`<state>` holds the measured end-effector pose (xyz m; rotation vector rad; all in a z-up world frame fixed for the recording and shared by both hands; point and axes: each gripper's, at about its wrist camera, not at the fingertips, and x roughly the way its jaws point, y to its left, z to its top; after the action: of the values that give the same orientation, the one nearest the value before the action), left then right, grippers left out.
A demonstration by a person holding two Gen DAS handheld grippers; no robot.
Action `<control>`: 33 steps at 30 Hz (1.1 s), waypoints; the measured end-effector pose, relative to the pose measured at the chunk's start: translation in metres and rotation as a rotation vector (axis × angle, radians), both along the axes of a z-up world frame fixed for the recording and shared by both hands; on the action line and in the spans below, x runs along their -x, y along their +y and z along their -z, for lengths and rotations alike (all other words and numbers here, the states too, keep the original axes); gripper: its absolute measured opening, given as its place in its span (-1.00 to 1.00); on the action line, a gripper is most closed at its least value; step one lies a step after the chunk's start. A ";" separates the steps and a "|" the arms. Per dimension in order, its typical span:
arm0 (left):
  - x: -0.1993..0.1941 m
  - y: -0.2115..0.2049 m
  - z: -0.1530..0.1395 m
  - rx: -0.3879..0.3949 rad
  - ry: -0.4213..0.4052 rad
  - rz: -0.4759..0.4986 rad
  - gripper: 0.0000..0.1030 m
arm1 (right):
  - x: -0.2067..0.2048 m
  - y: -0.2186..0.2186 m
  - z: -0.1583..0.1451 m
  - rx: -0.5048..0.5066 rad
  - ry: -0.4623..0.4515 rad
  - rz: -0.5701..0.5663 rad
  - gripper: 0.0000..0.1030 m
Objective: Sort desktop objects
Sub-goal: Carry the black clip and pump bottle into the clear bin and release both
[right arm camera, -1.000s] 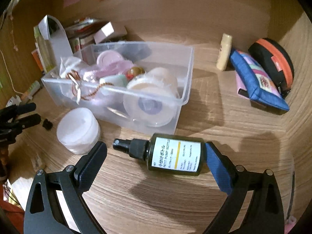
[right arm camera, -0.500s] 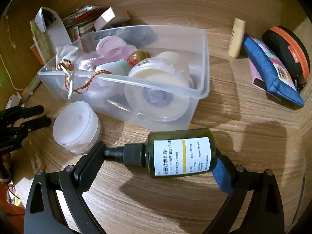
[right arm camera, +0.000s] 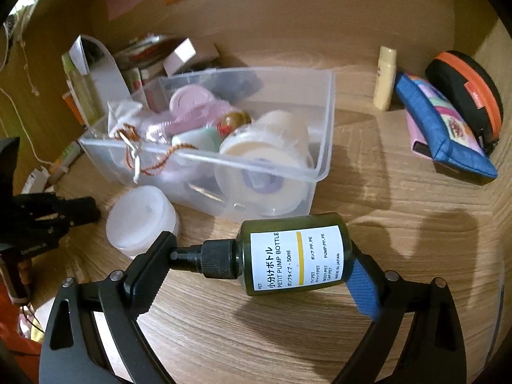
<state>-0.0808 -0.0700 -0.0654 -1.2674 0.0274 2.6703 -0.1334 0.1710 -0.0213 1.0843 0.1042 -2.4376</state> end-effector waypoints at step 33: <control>0.035 -0.014 -0.092 -0.080 0.322 -0.072 -0.59 | 0.024 -0.005 -0.083 0.134 0.186 -0.023 0.87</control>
<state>-0.1153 -0.0838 0.0270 -0.8204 -0.0813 2.8761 -0.1573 0.1657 0.0618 0.7945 0.0123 -2.4810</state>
